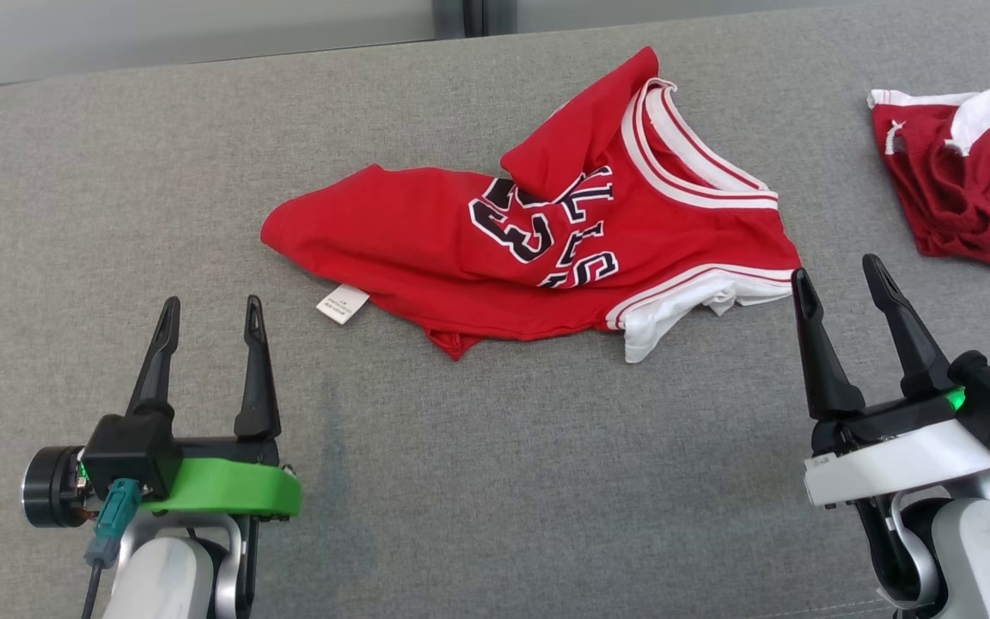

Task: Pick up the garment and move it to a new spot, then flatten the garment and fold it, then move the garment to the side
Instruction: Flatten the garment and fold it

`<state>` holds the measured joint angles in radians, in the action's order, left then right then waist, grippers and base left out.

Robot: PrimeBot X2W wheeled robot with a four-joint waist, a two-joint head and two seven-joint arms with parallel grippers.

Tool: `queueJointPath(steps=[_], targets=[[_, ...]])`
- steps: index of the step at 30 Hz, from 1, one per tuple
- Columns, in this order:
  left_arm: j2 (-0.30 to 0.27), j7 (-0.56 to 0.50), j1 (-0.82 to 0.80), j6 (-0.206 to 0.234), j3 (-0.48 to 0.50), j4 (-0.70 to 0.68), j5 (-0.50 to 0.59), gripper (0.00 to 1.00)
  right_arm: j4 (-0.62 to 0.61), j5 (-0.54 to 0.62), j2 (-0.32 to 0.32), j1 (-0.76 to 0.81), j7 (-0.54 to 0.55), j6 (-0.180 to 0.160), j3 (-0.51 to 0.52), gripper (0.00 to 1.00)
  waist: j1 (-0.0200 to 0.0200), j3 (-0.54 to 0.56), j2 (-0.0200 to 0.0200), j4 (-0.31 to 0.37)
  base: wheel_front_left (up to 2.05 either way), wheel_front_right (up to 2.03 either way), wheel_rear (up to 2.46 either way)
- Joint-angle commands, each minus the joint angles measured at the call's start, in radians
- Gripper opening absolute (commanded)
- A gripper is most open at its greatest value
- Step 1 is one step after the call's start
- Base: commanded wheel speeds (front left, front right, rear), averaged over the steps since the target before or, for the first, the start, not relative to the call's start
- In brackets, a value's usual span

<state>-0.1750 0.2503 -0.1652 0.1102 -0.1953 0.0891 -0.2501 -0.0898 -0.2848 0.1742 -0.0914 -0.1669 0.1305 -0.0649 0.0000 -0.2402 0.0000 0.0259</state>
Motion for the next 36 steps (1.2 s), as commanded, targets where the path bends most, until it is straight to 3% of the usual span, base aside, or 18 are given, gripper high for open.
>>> queueJointPath(steps=[1,6,12,18,26,27,28,29,36], targets=[[-0.012,0.0,0.003,0.002,0.001,-0.003,-0.006,1.0,-0.009,0.008,-0.002,0.007,0.004,0.0,0.001,1.0,0.0,-0.003,0.0,-0.002,0.0,0.0,0.0],[-0.024,-0.011,-0.047,-0.011,-0.008,-0.006,0.001,1.0,-0.027,0.009,-0.007,0.002,0.008,0.0,0.0,1.0,0.0,-0.024,0.0,-0.001,0.0,0.0,0.0],[-0.05,-0.127,-0.19,-0.079,-0.036,0.046,-0.025,1.0,-0.043,0.002,-0.013,-0.024,0.012,0.0,-0.017,1.0,0.0,-0.086,0.0,0.013,0.0,0.0,0.0],[-0.08,-0.285,-0.35,-0.158,-0.058,0.228,-0.066,1.0,-0.023,-0.013,-0.012,-0.052,-0.006,0.0,-0.044,1.0,0.0,-0.147,0.0,0.05,0.0,0.0,0.0],[-0.111,-0.344,-0.457,-0.198,-0.069,0.441,-0.089,1.0,0.013,-0.035,-0.019,-0.079,-0.031,0.0,-0.064,1.0,0.0,-0.186,0.0,0.088,0.0,0.0,0.0],[-0.112,-0.346,-0.465,-0.205,-0.072,0.457,-0.096,0.83,0.016,-0.039,-0.019,-0.081,-0.033,0.0,-0.065,1.0,0.0,-0.187,0.0,0.09,0.0,0.0,0.0],[-0.113,-0.345,-0.473,-0.213,-0.075,0.471,-0.107,0.13,0.019,-0.041,-0.019,-0.083,-0.038,0.0,-0.068,1.0,0.0,-0.187,0.0,0.091,0.0,0.0,0.0],[-0.115,-0.345,-0.479,-0.218,-0.078,0.482,-0.114,0.0,0.022,-0.042,-0.019,-0.084,-0.039,0.0,-0.068,1.0,0.0,-0.187,0.0,0.092,0.0,0.0,0.0],[-0.148,-0.297,-0.508,-0.236,-0.119,0.504,-0.123,0.0,0.036,-0.047,-0.009,-0.09,-0.049,0.0,-0.065,1.0,0.0,-0.175,0.0,0.085,0.0,0.0,0.0]])
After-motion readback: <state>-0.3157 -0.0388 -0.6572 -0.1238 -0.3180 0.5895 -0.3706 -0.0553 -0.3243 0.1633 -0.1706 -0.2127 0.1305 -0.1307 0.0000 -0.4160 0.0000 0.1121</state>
